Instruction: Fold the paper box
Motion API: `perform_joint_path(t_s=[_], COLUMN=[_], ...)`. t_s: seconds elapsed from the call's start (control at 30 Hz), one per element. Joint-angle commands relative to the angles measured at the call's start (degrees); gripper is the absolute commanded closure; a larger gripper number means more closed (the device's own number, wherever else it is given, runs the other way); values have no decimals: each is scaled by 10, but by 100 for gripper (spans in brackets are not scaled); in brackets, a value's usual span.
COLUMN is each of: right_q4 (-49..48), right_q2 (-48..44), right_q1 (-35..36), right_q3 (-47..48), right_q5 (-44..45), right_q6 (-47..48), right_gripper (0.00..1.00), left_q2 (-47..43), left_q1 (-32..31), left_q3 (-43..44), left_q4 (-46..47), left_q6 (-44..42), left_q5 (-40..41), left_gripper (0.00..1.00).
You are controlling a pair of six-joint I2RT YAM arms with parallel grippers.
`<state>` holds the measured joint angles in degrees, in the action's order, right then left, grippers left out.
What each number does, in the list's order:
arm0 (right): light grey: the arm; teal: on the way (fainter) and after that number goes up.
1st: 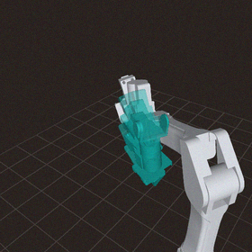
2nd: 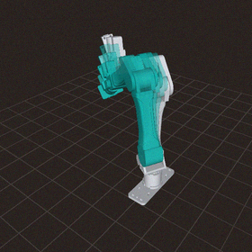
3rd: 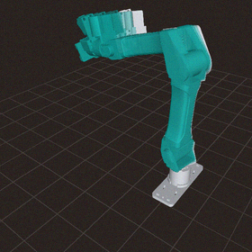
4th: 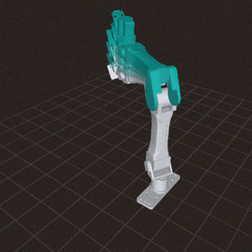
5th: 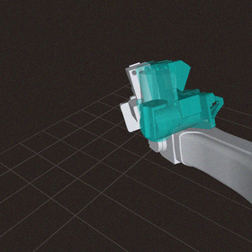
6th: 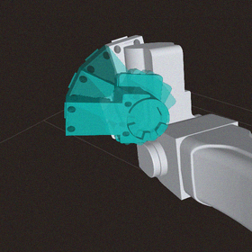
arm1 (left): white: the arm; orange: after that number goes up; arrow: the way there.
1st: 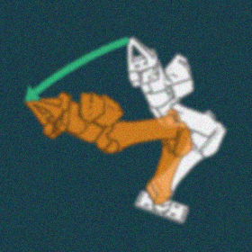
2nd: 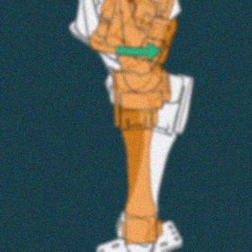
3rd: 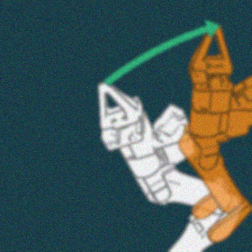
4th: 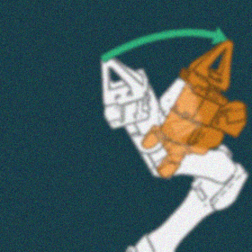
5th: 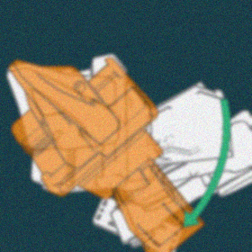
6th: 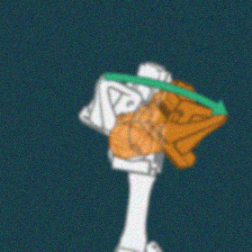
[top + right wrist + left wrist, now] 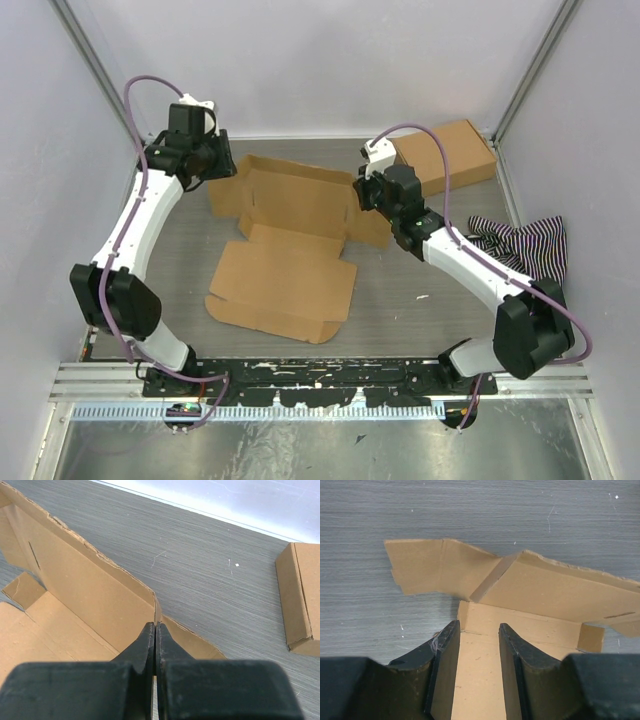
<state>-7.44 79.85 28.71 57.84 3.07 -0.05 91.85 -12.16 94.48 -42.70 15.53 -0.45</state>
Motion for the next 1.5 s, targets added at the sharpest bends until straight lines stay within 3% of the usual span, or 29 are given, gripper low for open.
perform_joint_path(t_s=[0.0,0.47,0.93,1.07,1.17,1.23,1.3,1.33,1.47], right_q4=[-39,9,33,36,47,73,108,125,150], right_q2=[-30,-21,-6,-5,1,14,30,38,40], right_q1=[7,8,8,8,8,8,8,8,-2], right_q3=[0,27,49,51,60,81,113,132,175], right_q5=[0,-49,-64,-66,-66,-63,-62,-64,-90], right_q6=[18,44,44,46,43,37,32,27,3], right_gripper=[99,99,99,99,98,86,61,55,44], left_q2=[26,85,118,122,123,117,103,92,34], left_q1=[-2,-7,-8,-8,-8,-8,-8,-8,-8], left_q3=[38,116,103,92,85,74,46,26,-85], left_q4=[-3,-11,-6,2,1,3,18,31,123], left_q6=[-16,-42,-59,-61,-60,-60,-57,-55,-44], left_q5=[6,20,12,17,15,16,20,22,34], left_gripper=[57,57,60,65,82,99,100,100,100])
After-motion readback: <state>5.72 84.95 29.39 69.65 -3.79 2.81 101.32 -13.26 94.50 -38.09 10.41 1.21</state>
